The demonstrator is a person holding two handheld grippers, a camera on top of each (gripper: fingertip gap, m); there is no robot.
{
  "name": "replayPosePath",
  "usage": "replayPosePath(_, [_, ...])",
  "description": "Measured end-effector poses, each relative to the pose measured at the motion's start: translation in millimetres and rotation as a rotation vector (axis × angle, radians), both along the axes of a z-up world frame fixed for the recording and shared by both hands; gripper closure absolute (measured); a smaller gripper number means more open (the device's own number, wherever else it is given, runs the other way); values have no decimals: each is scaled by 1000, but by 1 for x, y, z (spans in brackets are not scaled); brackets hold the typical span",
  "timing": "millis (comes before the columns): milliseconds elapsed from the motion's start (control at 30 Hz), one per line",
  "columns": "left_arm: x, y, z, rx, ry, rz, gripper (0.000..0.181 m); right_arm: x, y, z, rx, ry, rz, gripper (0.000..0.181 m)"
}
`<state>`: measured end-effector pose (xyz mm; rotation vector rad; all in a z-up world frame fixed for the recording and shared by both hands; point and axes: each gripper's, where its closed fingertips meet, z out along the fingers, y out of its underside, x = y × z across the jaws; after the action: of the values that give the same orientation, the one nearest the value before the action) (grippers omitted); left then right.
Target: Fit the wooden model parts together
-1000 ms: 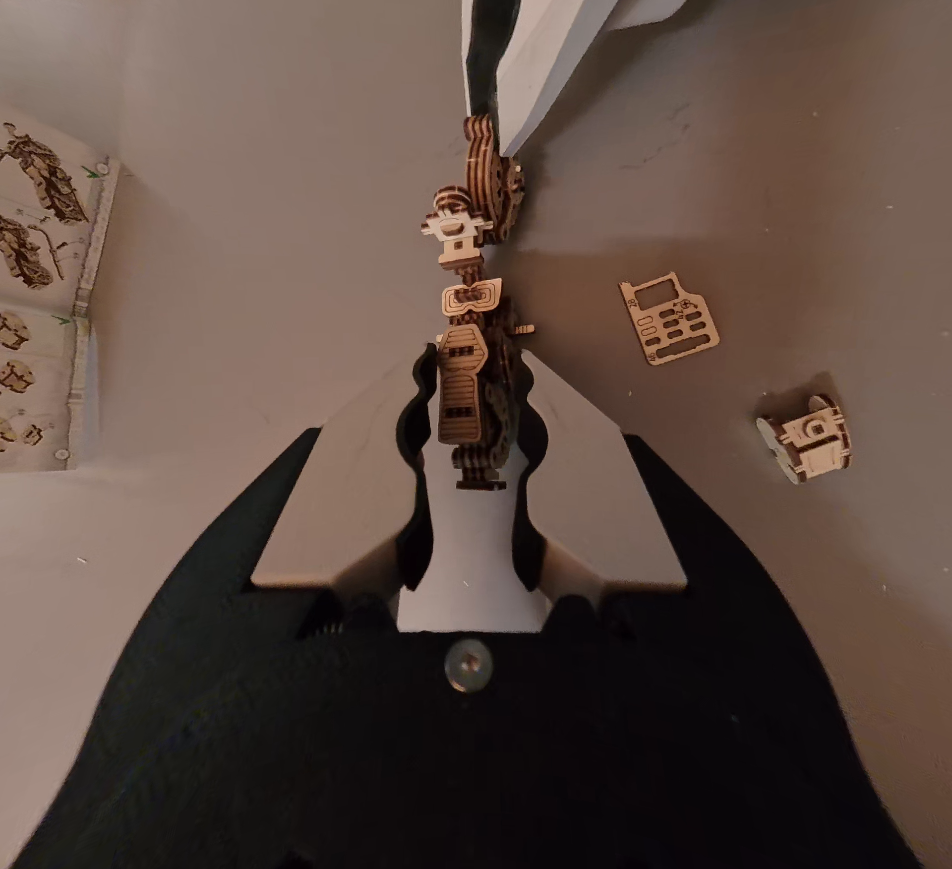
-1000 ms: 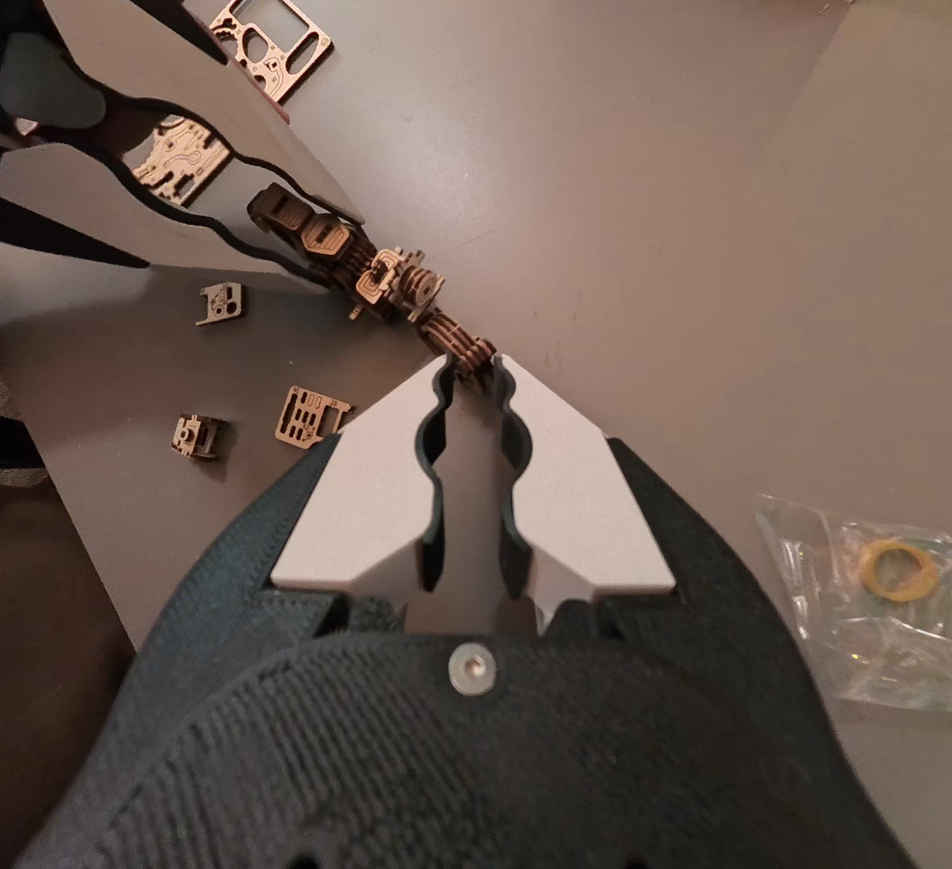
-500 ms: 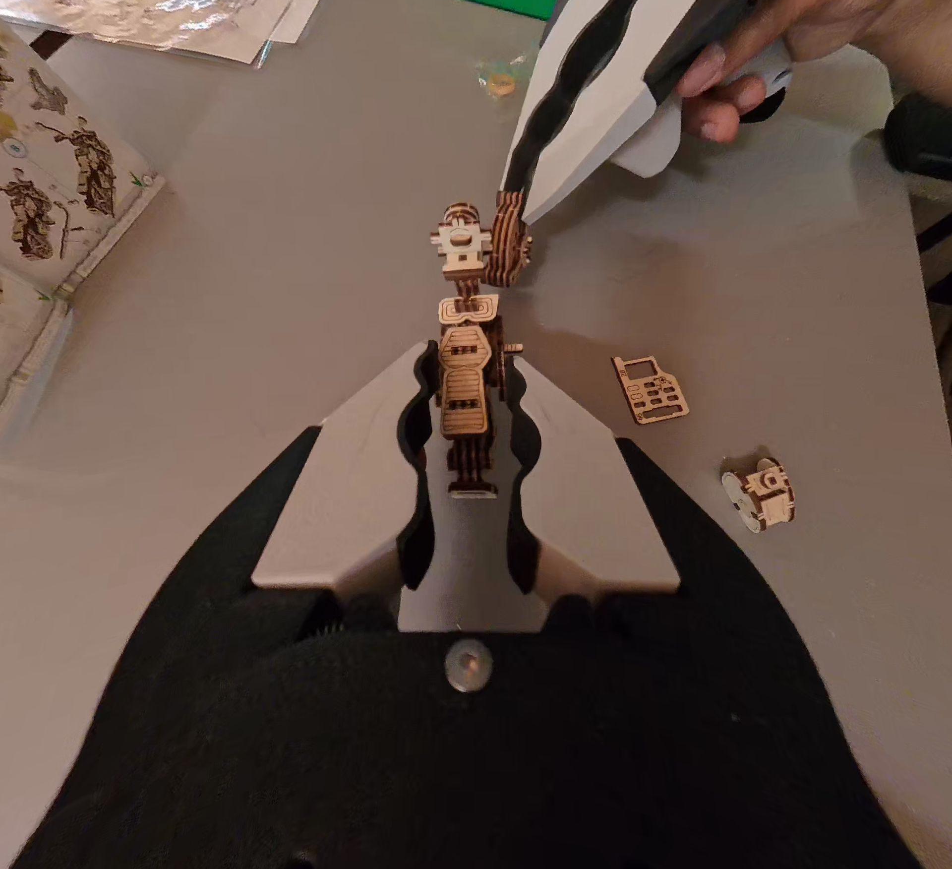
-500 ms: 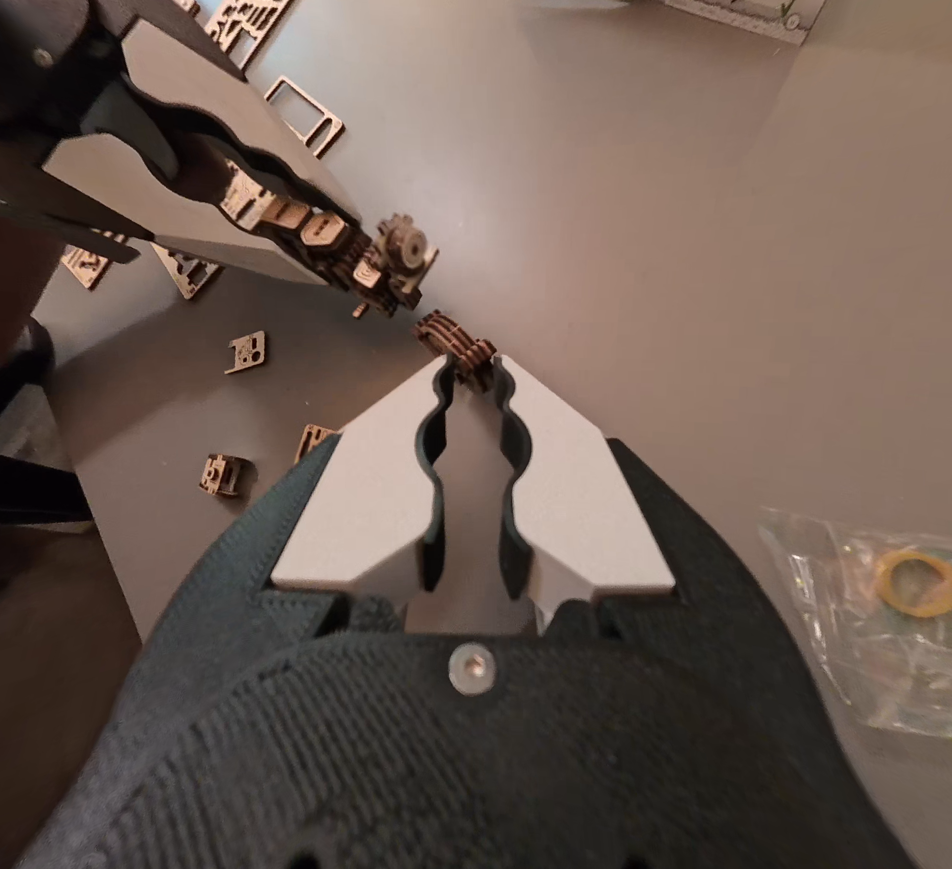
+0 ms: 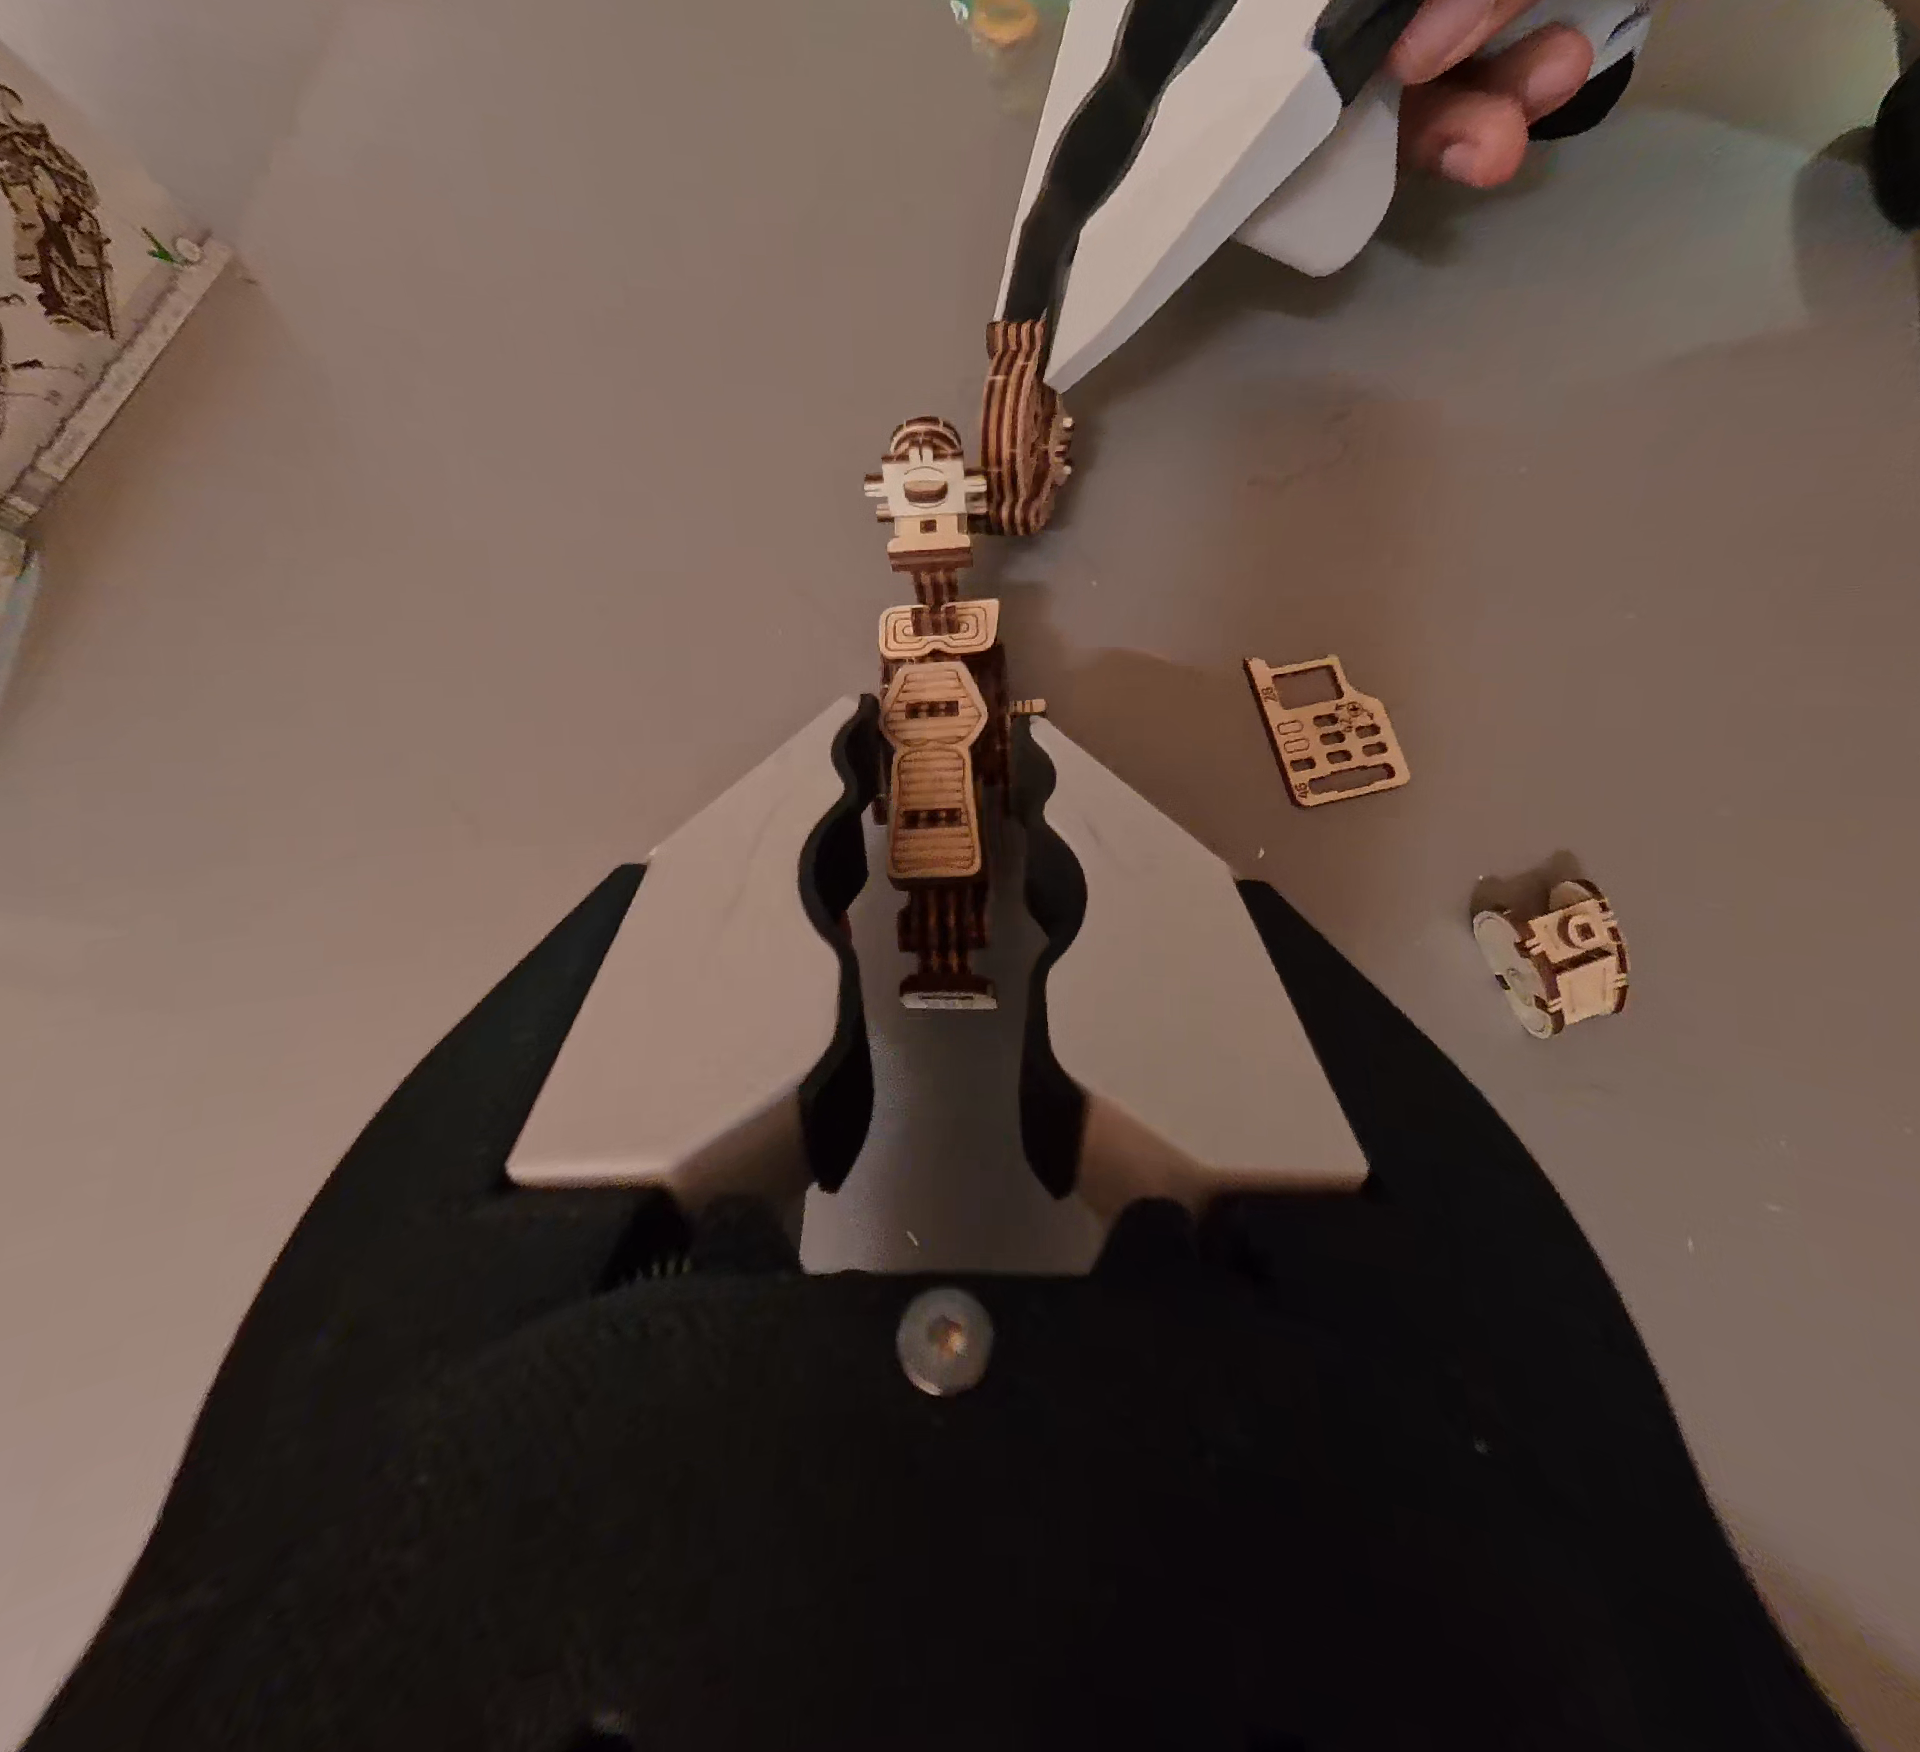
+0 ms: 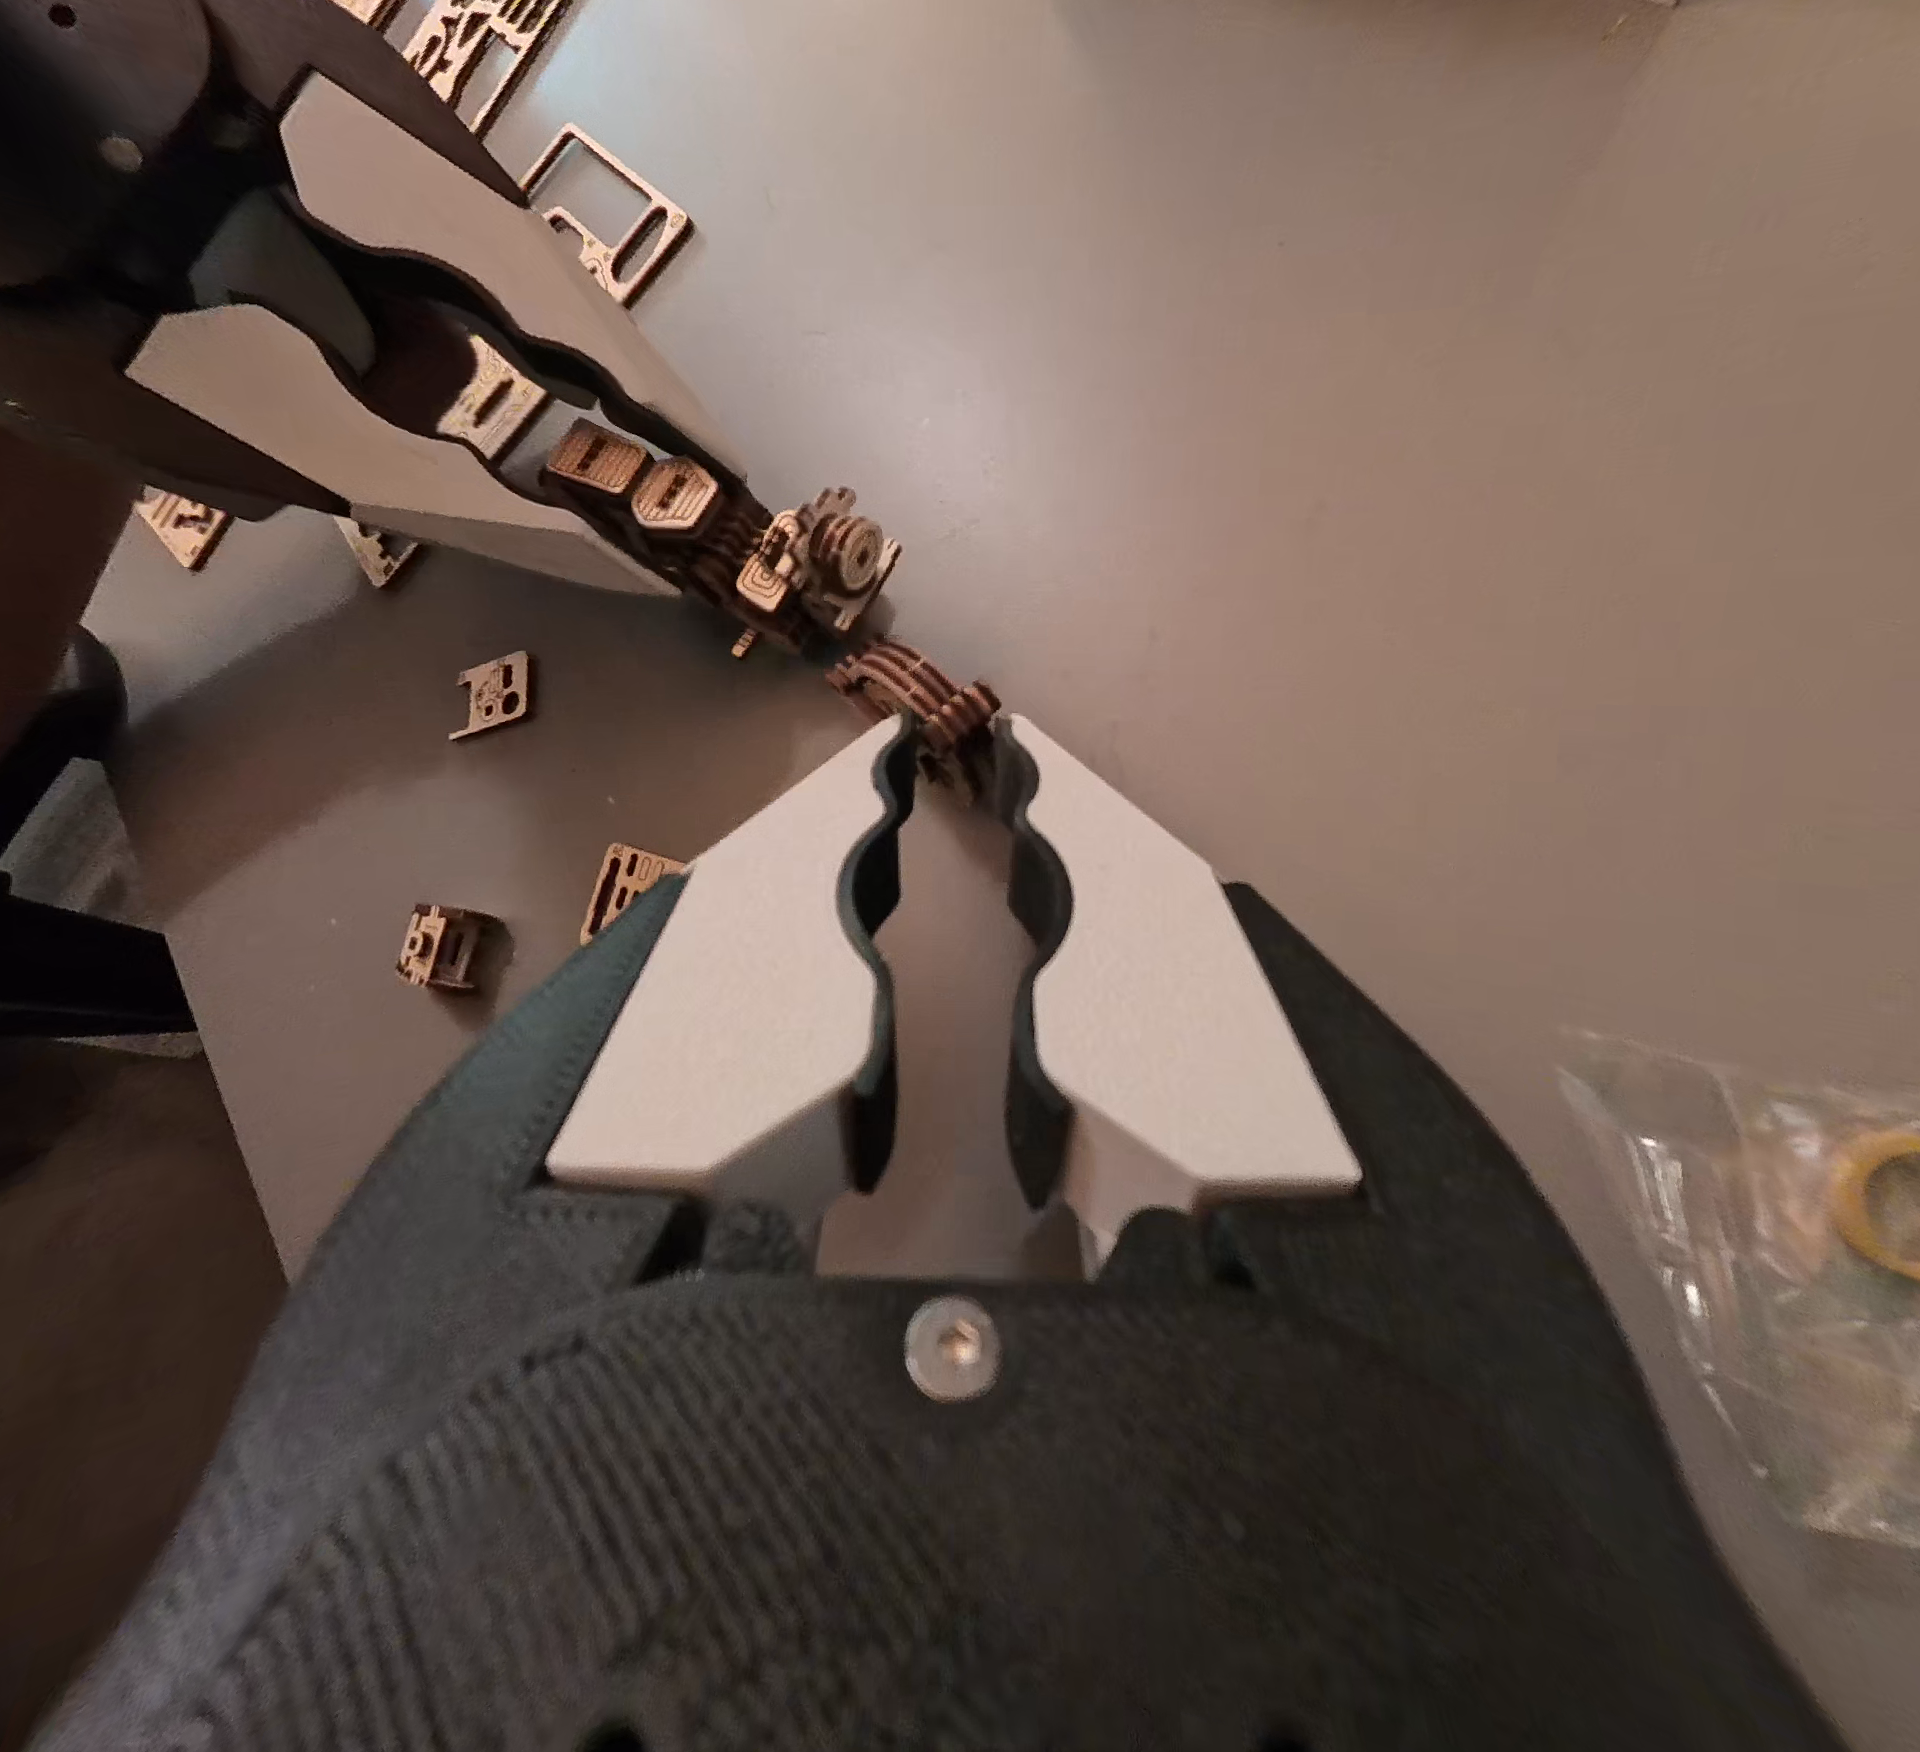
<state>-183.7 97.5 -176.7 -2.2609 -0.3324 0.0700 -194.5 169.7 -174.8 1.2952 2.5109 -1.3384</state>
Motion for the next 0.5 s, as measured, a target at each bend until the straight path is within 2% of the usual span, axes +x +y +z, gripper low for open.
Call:
replayPosePath(167, [-8,-7,-6,-128,51,58,151,1,0,-1,14,4,4,168])
replayPosePath(300, [-8,-9,-14,-224,27,97,150,1,-1,-1,23,10,7,168])
replayPosePath(500, [-7,-12,-14,-266,25,116,153,2,-1,0,31,15,11,168])
